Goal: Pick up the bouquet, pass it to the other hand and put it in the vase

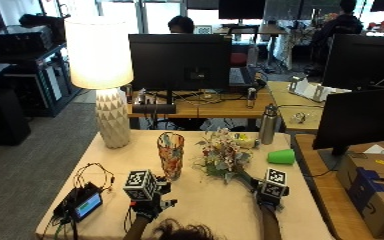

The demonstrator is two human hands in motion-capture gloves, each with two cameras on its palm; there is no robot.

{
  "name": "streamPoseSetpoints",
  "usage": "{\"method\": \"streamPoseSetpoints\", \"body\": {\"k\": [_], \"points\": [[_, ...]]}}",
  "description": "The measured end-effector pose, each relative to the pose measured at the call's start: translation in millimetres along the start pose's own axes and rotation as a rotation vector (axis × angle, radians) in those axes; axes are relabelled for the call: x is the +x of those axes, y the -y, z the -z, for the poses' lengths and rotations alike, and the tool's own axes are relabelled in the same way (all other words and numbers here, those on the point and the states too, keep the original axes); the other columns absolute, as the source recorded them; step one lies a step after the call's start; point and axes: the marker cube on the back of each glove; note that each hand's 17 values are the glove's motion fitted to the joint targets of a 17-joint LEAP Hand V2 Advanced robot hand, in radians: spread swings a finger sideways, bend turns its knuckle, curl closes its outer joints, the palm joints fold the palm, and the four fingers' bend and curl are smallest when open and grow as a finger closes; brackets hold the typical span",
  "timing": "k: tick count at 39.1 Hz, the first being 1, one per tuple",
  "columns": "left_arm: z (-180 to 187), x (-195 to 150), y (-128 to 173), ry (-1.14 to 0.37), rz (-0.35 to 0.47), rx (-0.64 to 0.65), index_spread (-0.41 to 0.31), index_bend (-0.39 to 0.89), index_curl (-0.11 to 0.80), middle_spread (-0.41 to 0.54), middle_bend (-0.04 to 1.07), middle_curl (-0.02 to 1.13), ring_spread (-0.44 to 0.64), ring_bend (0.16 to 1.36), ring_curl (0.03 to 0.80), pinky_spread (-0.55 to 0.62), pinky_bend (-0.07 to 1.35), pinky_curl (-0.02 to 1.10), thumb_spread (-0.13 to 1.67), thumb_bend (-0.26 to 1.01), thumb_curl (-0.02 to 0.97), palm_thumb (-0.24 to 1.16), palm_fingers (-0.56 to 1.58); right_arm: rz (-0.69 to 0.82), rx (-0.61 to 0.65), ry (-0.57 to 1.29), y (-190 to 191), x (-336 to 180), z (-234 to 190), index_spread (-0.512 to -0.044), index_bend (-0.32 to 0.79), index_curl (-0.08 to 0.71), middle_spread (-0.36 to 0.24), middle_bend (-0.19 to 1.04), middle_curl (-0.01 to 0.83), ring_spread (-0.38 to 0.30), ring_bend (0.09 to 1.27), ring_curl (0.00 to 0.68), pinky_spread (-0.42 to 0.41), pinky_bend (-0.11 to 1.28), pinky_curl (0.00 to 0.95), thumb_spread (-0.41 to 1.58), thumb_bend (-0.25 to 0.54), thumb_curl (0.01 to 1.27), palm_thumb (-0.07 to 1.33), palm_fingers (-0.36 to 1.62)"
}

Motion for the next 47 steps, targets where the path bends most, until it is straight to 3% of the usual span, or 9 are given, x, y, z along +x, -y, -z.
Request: {"method": "streamPoseSetpoints", "body": {"k": [4, 5, 7, 10, 17, 29, 38, 45, 47], "points": [[-0.6, -2.5, 0.2, 0.009, 0.007, -0.007, -0.071, 0.13, 0.251, 0.076, 0.18, 0.33, 0.23, 0.61, 0.294, 0.38, 0.49, 0.34, 0.98, -0.03, 0.314, 0.29, 0.31, -0.035, 0.080, -0.118, -6.6, 0.5, 6.0, -0.292, 0.28, 0.312, -0.092, 0.32, 0.392, -0.017, 0.46, 0.309, 0.208, 0.41, 0.294, 1.10, 0.053, 0.43, 0.92, 1.01], [-1.4, -3.7, 1.2, 0.010, 0.007, -0.006, -0.071, 0.13, 0.252, 0.076, 0.18, 0.33, 0.23, 0.61, 0.295, 0.38, 0.49, 0.34, 0.98, -0.03, 0.314, 0.29, 0.31, -0.034, 0.099, -0.132, -6.5, 0.4, 6.6, -0.293, 0.27, 0.315, -0.090, 0.29, 0.381, -0.014, 0.40, 0.280, 0.217, 0.40, 0.287, 1.11, 0.045, 0.43, 0.91, 0.94], [-2.8, -5.1, 3.5, 0.006, 0.007, 0.000, -0.071, 0.13, 0.253, 0.077, 0.18, 0.33, 0.23, 0.61, 0.295, 0.38, 0.49, 0.34, 0.98, -0.03, 0.314, 0.29, 0.31, -0.027, 0.136, -0.148, -4.2, -0.1, 5.7, -0.285, 0.19, 0.318, -0.118, 0.34, 0.409, -0.077, 0.53, 0.350, 0.140, 0.41, 0.309, 1.04, 0.038, 0.46, 0.94, 1.12], [-2.0, -5.8, 5.1, 0.002, 0.012, 0.007, -0.071, 0.13, 0.254, 0.077, 0.18, 0.33, 0.23, 0.61, 0.295, 0.38, 0.49, 0.34, 0.98, -0.03, 0.315, 0.29, 0.31, -0.018, 0.193, -0.145, 2.2, -0.9, 1.2, -0.280, 0.08, 0.306, -0.140, 0.36, 0.437, -0.133, 0.64, 0.406, -0.028, 0.55, 0.368, 0.94, 0.012, 0.49, 0.95, 1.28], [6.3, -3.8, 9.7, -0.013, 0.005, 0.021, -0.071, 0.12, 0.255, 0.075, 0.18, 0.33, 0.22, 0.61, 0.297, 0.38, 0.49, 0.34, 0.98, -0.03, 0.315, 0.28, 0.32, -0.043, 0.231, -0.090, 0.7, -0.4, 4.8, -0.275, 0.09, 0.286, -0.162, 0.53, 0.507, -0.182, 0.86, 0.499, -0.201, 0.64, 0.425, 0.80, -0.024, 0.54, 0.95, 1.43], [85.6, 40.6, 31.2, -0.180, -0.095, 0.096, -0.077, 0.14, 0.260, 0.073, 0.19, 0.33, 0.21, 0.61, 0.296, 0.38, 0.48, 0.34, 0.99, -0.03, 0.317, 0.29, 0.34, -0.006, 0.358, 0.276, -24.4, -32.4, 81.9, -0.269, 0.17, 0.335, -0.179, 0.65, 0.559, -0.196, 0.97, 0.545, -0.271, 0.71, 0.467, 0.66, -0.023, 0.61, 0.97, 1.38], [133.6, 85.5, 53.6, -0.508, -0.171, 0.105, -0.091, 0.15, 0.280, 0.042, 0.19, 0.33, 0.18, 0.60, 0.293, 0.35, 0.46, 0.34, 0.99, -0.03, 0.318, 0.30, 0.42, 0.142, 0.400, 0.719, -56.2, -83.3, 145.1, -0.271, 0.18, 0.373, -0.182, 0.68, 0.571, -0.192, 1.00, 0.549, -0.282, 0.73, 0.477, 0.60, -0.025, 0.64, 0.97, 1.36], [155.2, 129.3, 75.4, -0.848, -0.280, 0.098, -0.104, 0.16, 0.299, 0.010, 0.19, 0.34, 0.15, 0.58, 0.293, 0.31, 0.43, 0.34, 0.98, -0.02, 0.327, 0.33, 0.50, 0.474, 0.402, 1.121, -83.6, -142.3, 169.2, -0.269, 0.17, 0.397, -0.183, 0.69, 0.578, -0.190, 1.00, 0.549, -0.285, 0.74, 0.480, 0.58, -0.027, 0.66, 0.97, 1.35], [157.6, 138.6, 79.9, -0.939, -0.290, 0.092, -0.094, 0.13, 0.295, -0.004, 0.19, 0.34, 0.14, 0.58, 0.295, 0.30, 0.43, 0.34, 0.98, -0.01, 0.337, 0.38, 0.50, 0.462, 0.352, 1.165, -91.2, -154.0, 168.3, -0.269, 0.17, 0.403, -0.184, 0.69, 0.579, -0.190, 1.01, 0.548, -0.286, 0.74, 0.481, 0.58, -0.028, 0.67, 0.97, 1.35]]}}
